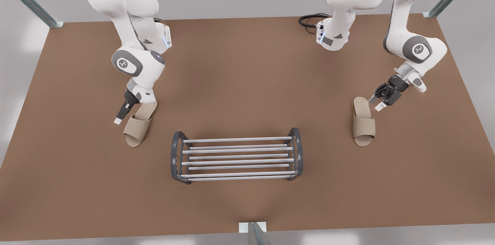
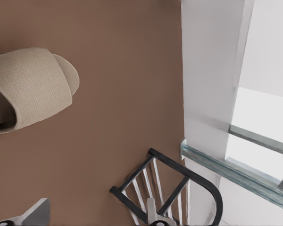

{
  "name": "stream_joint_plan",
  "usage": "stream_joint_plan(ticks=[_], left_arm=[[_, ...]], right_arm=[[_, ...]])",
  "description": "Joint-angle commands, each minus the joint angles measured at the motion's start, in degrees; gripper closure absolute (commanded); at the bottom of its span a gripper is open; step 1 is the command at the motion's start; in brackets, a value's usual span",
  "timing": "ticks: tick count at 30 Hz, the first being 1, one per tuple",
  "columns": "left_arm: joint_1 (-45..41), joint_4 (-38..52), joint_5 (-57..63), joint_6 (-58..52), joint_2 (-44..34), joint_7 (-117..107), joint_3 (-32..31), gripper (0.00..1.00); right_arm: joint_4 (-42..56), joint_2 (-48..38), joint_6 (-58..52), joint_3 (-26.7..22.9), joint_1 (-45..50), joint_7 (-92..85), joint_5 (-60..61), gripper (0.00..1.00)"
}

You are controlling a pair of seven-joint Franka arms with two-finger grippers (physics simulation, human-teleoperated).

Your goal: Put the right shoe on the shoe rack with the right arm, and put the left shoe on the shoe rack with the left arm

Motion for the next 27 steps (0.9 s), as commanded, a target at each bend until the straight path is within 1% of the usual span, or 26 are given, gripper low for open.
stream_joint_plan(ticks=[1,2,3,4,6,8,10,13,15,16,17,18,19,22,26,27], left_arm=[[0.13,-1.61,-8.48,6.03,0.64,53.97,2.13,0.0],[0.13,-2.66,-8.48,6.03,0.82,58.28,2.83,0.0],[0.13,-2.66,-8.48,6.03,1.78,60.31,2.83,0.0],[0.13,-3.02,-8.57,6.12,2.66,63.38,2.83,0.0],[0.13,-3.81,-9.09,6.12,3.89,67.69,2.83,0.0],[0.13,-4.77,-15.68,6.03,6.09,74.98,2.83,0.0],[0.13,-4.86,-17.7,5.95,6.88,75.96,2.83,0.0],[0.22,-4.95,-21.92,1.82,10.75,80.17,3.53,0.0],[0.22,-4.95,-24.21,0.23,12.33,81.23,3.53,0.0],[0.22,-4.95,-24.83,0.23,12.6,81.23,3.53,0.0],[0.22,-4.86,-25.61,0.15,12.95,81.23,3.53,0.0],[0.22,-4.77,-27.55,-0.82,13.65,81.23,3.53,0.0],[0.22,-4.6,-28.51,-1.52,14.35,81.23,3.53,0.0],[0.22,-4.51,-38.27,-4.86,15.23,80.88,3.01,0.0],[0.13,-4.42,-40.91,-5.92,15.14,73.14,1.86,0.0],[0.13,-4.33,-41.0,-5.92,15.14,71.56,1.69,0.0]], right_arm=[[-2.52,0.44,8.33,1.81,3.9,51.47,-14.54,0.0],[-2.69,2.02,8.33,1.81,4.25,52.17,-15.85,0.0],[-2.78,4.13,6.41,1.72,4.17,57.79,-22.26,0.0],[-3.66,5.63,4.38,1.72,4.6,61.49,-24.91,0.0],[-5.77,8.18,-3.35,1.72,10.75,69.49,-25.61,0.0],[-7.17,7.48,-3.88,1.63,10.93,69.76,-25.79,0.0],[-8.58,6.34,-3.79,1.63,10.05,69.93,-25.97,0.0],[-10.08,5.98,-4.85,1.55,9.88,71.16,-25.97,0.0],[-10.69,6.42,-7.66,1.46,10.05,71.34,-25.97,0.0],[-10.69,8.79,-11.87,1.37,11.72,72.22,-25.88,0.0],[-10.6,10.38,-13.55,-3.11,16.29,73.01,-25.88,0.0],[-10.52,10.64,-13.64,-3.99,16.91,73.1,-25.88,0.0],[-10.52,10.64,-13.64,-3.99,16.91,73.18,-25.88,0.0],[-10.69,10.11,-13.29,-4.78,16.82,73.18,-25.88,0.0],[-11.04,9.94,-13.38,-6.45,16.47,73.18,-25.88,0.0],[-11.13,10.11,-13.55,-7.59,16.38,73.18,-25.97,0.0]])
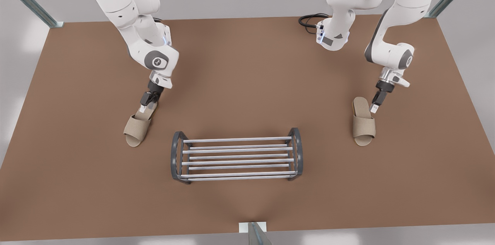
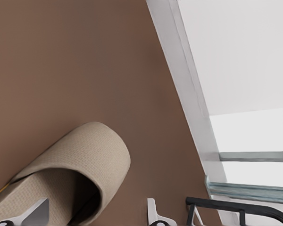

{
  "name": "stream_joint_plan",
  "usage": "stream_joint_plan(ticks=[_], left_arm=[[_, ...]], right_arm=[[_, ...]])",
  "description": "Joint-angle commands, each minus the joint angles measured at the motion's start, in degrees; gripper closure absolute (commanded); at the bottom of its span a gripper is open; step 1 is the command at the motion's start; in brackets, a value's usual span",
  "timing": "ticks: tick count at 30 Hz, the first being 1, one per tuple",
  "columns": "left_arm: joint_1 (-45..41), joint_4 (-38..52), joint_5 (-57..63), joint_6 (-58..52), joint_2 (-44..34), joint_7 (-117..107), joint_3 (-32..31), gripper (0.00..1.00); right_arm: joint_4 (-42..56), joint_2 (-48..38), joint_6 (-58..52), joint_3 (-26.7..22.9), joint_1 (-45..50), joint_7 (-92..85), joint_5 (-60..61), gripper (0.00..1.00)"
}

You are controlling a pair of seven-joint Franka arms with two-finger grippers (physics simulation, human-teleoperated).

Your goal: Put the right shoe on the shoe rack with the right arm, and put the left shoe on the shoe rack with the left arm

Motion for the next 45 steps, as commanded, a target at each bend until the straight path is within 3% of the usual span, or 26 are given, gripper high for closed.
stream_joint_plan(ticks=[1,4,11,15,29,31,32,35,38,41,44,45], left_arm=[[0.02,0.18,-2.35,-2.27,0.11,11.85,-0.4,0.0],[-0.07,1.23,-3.4,-2.27,0.9,10.89,-2.16,0.0],[-0.07,5.28,-3.76,-2.18,5.03,9.74,-3.92,0.0],[-0.07,6.51,-4.9,-2.18,6.52,9.66,-5.06,0.0],[-0.07,12.13,-4.99,-2.18,12.15,9.22,-6.82,0.0],[-0.07,12.48,-4.9,-2.27,12.59,9.04,-6.99,0.32],[-0.07,12.49,-4.9,-2.27,12.76,9.04,-7.26,0.4],[-0.07,13.01,-4.9,-2.27,13.29,9.04,-7.26,0.45],[0.02,13.28,-4.81,-2.18,13.91,8.95,-7.26,0.61],[-0.07,14.15,-4.81,-2.18,13.64,8.51,-7.96,0.69],[-0.15,17.84,-4.37,1.24,10.39,0.87,-9.8,0.71],[-0.15,18.29,-4.37,4.06,9.43,0.17,-10.95,0.71]], right_arm=[[0.03,0.47,-1.54,-1.17,-0.03,17.69,-0.12,0.0],[1.08,2.58,-2.06,-6.27,-0.03,18.04,-7.06,0.0],[3.72,5.31,-4.7,-6.62,1.55,18.66,-10.31,0.0],[4.16,5.92,-5.49,-10.05,1.82,18.48,-16.29,0.0],[6.27,8.03,-5.23,-11.63,1.82,17.87,-16.9,0.0],[6.71,8.12,-5.14,-13.48,1.91,17.96,-19.28,0.0],[7.06,8.91,-5.32,-13.65,2.96,17.78,-19.28,0.0],[8.2,9.44,-5.32,-15.15,4.37,17.78,-19.28,0.0],[8.29,9.44,-5.32,-15.15,4.37,17.87,-19.28,0.0],[8.82,10.67,-5.49,-15.68,4.37,17.96,-20.77,0.0],[8.9,10.93,-5.49,-16.11,4.37,18.22,-21.74,0.0],[8.9,10.93,-5.49,-16.11,4.37,18.22,-21.83,0.07]])
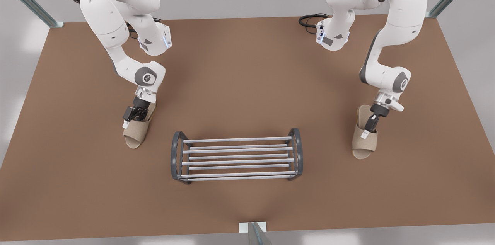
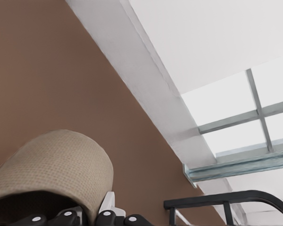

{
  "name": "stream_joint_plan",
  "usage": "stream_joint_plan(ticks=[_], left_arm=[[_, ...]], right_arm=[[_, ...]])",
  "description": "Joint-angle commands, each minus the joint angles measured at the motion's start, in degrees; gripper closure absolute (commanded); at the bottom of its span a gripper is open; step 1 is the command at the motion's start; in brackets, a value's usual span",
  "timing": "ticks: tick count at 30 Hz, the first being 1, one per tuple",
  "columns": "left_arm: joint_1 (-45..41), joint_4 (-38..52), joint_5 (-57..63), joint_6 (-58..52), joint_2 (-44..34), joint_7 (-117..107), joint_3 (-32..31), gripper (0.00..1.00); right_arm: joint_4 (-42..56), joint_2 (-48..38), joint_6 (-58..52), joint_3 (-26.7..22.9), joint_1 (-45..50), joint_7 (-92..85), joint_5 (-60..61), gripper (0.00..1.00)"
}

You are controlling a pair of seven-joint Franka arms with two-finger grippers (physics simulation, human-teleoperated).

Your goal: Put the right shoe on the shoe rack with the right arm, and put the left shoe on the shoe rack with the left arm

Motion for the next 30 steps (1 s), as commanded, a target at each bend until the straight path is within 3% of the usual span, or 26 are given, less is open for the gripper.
stream_joint_plan(ticks=[1,4,8,10,15,17,18,21,25,30], left_arm=[[-0.04,1.1,0.22,7.68,-1.73,-7.05,-1.79,0.71],[-2.5,3.12,0.39,18.32,-6.82,-12.23,-5.13,0.71],[-4.88,3.91,0.39,31.68,-16.05,-21.37,-11.46,0.72],[-6.55,4.09,0.39,34.67,-20.01,-26.99,-13.65,0.72],[-6.64,13.58,0.13,52.86,-19.48,-39.3,-29.56,0.72],[-7.34,17.18,-0.05,56.89,-17.56,-40.97,-33.34,0.72],[-9.7,21.92,-0.31,62.43,-14.57,-42.46,-35.88,0.72],[-16.65,28.43,-0.4,66.57,-10.09,-44.4,-35.98,0.72],[-22.01,39.15,-0.31,69.47,-2.44,-45.19,-35.98,0.71],[-24.48,47.07,-0.05,69.83,6.27,-45.1,-35.89,0.71]], right_arm=[[0.03,0.0,-0.08,-0.05,0.01,1.66,-0.67,0.13],[0.03,0.09,-0.08,-0.14,0.01,1.66,-0.58,0.2],[0.12,0.09,-0.08,-0.4,0.01,2.19,-0.58,0.41],[0.21,0.09,-0.08,-0.49,0.01,2.19,-0.58,0.43],[0.21,0.09,-0.08,-0.49,0.01,2.19,-0.58,0.57],[0.21,0.0,-0.08,-0.49,0.01,2.19,-0.58,0.79],[0.21,0.0,-0.08,-0.49,0.01,2.19,-0.58,0.79],[1.0,-3.94,1.58,-0.49,0.01,-1.75,-0.67,0.79],[6.44,-14.05,15.46,-0.49,-1.31,-9.23,-0.67,0.79],[20.42,-17.84,37.88,-0.23,-0.7,-6.33,-0.05,0.79]])
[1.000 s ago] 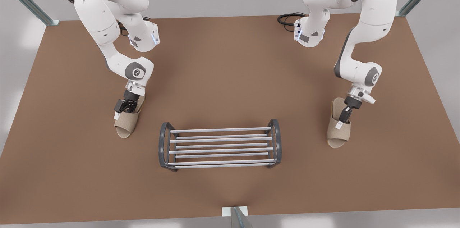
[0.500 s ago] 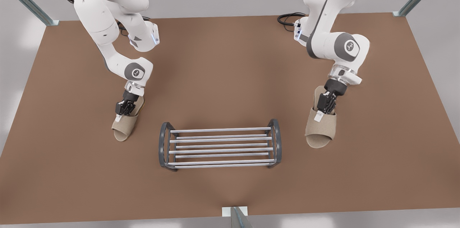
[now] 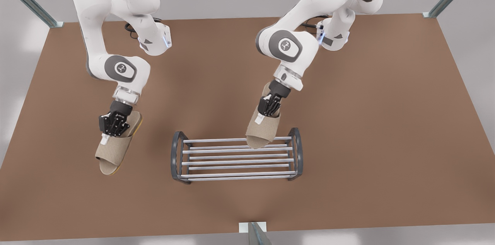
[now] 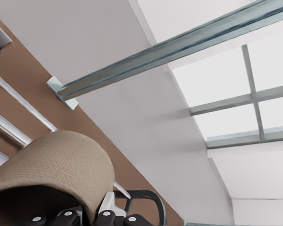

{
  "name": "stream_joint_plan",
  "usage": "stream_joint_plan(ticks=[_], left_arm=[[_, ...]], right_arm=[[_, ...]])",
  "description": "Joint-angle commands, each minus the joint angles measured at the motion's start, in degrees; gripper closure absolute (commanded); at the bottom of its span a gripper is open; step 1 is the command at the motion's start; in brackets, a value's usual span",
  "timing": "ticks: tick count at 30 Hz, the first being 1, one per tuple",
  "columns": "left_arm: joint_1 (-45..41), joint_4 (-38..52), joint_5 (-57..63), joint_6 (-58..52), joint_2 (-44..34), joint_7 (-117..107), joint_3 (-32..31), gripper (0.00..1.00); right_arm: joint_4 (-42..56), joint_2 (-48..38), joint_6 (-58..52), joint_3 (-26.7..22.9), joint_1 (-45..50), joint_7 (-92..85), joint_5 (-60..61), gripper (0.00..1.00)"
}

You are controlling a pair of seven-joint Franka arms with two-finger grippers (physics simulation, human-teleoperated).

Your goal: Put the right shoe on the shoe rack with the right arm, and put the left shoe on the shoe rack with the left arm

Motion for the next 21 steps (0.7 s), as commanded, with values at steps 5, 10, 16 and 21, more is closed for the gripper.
stream_joint_plan(ticks=[5,10,16,21], left_arm=[[-0.7,9.69,2.18,3.33,9.74,-12.85,2.55,0.71],[0.0,13.03,6.23,2.63,15.98,-12.67,4.75,0.68],[-0.7,12.77,9.39,2.89,18.09,-12.58,4.84,0.0],[-0.7,12.16,9.22,3.59,17.65,-10.91,4.75,0.0]], right_arm=[[13.79,0.71,29.64,0.54,7.55,-4.3,0.94,0.79],[16.6,3.17,29.64,5.2,13.44,-4.3,10.26,0.79],[21.0,7.13,29.55,5.82,15.81,-4.3,10.79,0.79],[20.65,7.13,29.55,5.38,13.53,-4.12,10.7,0.79]])
